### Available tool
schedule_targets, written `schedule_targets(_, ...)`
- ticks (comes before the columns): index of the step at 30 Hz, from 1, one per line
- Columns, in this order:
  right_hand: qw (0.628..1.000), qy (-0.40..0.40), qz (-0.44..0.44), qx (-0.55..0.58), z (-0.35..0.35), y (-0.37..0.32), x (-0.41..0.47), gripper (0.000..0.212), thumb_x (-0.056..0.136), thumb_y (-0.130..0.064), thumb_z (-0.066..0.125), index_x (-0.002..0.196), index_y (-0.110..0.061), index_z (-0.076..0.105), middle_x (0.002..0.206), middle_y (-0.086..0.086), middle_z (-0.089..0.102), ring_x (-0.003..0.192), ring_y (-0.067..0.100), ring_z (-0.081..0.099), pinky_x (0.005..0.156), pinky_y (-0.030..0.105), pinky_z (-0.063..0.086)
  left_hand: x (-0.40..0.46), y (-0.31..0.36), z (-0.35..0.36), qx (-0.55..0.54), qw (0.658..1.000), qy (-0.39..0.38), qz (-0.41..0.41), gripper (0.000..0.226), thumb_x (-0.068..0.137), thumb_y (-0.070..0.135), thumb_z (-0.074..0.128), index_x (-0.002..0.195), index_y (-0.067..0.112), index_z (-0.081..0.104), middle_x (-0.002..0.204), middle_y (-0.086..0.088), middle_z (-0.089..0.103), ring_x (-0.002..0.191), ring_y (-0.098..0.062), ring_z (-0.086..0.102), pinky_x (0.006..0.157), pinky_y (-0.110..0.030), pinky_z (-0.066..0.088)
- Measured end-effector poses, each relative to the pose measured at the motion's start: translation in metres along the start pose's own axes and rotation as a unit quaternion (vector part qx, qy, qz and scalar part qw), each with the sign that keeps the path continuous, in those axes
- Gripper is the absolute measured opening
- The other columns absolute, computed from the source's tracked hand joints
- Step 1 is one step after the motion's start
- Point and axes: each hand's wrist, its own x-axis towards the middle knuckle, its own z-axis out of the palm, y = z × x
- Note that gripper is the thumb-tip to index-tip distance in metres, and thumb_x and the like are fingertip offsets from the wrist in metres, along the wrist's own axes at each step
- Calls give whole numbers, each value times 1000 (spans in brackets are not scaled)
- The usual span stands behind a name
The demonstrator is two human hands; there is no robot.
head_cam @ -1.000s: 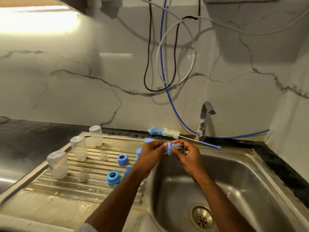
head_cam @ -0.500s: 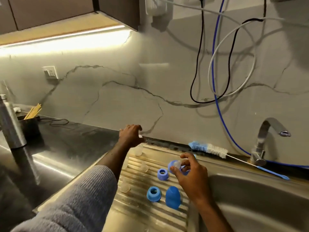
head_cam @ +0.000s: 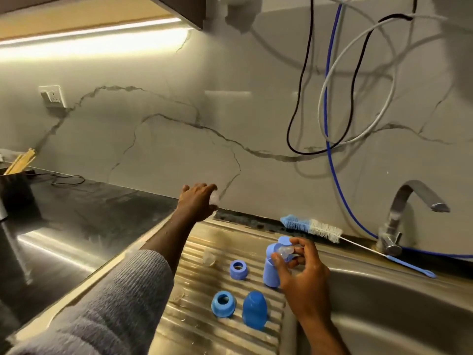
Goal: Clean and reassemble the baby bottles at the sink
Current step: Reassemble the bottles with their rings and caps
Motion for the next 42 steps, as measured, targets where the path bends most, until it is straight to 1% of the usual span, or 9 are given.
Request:
schedule_targets(3, 998, 27, 33, 47, -6, 6, 4, 35, 83, -37, 80, 112, -35, 62, 96, -17, 70, 84, -5, 66, 65, 11, 50, -22, 54, -13, -225, 963, 149, -13, 62, 83, 45, 79, 135, 25, 52, 127, -3, 62, 112, -25, 58, 99, -44, 43)
schedule_targets(6, 987, 75, 66, 127, -21, 10, 10, 20, 83, -30, 80, 98, -31, 67, 91, -11, 73, 80, -1, 68, 66, 16, 53, -58, 117, -23, -435, 875, 209, -27, 53, 73, 35, 90, 114, 14, 64, 103, -5, 68, 89, -23, 66, 79, -44, 57)
schedule_targets(10, 969, 102, 95, 206, -56, 15, 13, 15, 85, -11, 78, 86, -25, 72, 83, -5, 75, 75, 14, 69, 67, 43, 58, -118, 189, -15, -636, 752, 160, -58, 46, 70, 30, 91, 101, 8, 65, 89, -15, 70, 76, -37, 71, 67, -54, 59)
schedule_targets(15, 951, 133, 130, 248, -126, 29, 11, 6, 92, -6, 68, 98, -8, 67, 84, -3, 74, 78, 19, 69, 55, 27, 57, -158, 253, -5, -732, 674, 81, -54, 41, 75, 27, 86, 110, 13, 69, 98, -11, 74, 84, -28, 75, 70, -38, 63)
schedule_targets(26, 915, 87, 208, 334, -188, 51, 6, 14, 93, -11, 66, 106, -10, 70, 95, 10, 75, 83, 24, 74, 70, 37, 61, -176, 288, 32, -738, 662, -128, 17, 40, 81, 32, 82, 117, 26, 65, 115, 3, 73, 104, -22, 72, 77, -33, 61)
schedule_targets(29, 925, 46, 206, 316, -191, 52, 6, 13, 92, -13, 67, 105, -12, 71, 95, 7, 76, 87, 24, 75, 70, 34, 61, -175, 283, 32, -672, 726, -138, 43, 47, 71, 49, 86, 113, 45, 65, 112, 17, 70, 101, -9, 71, 75, -28, 61)
schedule_targets(33, 931, 8, 202, 305, -195, 56, 2, 30, 81, -20, 73, 110, -13, 70, 106, 7, 76, 97, 24, 74, 72, 31, 60, -176, 283, 31, -576, 805, -112, 92, 58, 66, 53, 88, 116, 35, 65, 109, 14, 70, 98, 3, 66, 81, -19, 58)
schedule_targets(37, 920, -40, 215, 324, -202, 63, -2, 37, 77, -18, 76, 113, -14, 71, 114, 11, 74, 105, 27, 72, 76, 30, 59, -180, 283, 24, -565, 811, -94, 122, 35, 78, 39, 85, 106, 45, 64, 98, 25, 71, 94, 7, 64, 75, -13, 54)
schedule_targets(42, 920, -60, 210, 325, -206, 68, -2, 36, 76, -18, 80, 111, -18, 74, 116, 9, 74, 106, 25, 72, 78, 31, 59, -185, 285, 23, -590, 791, -106, 125, 32, 82, 35, 82, 105, 47, 63, 98, 25, 70, 91, 1, 68, 68, -30, 62)
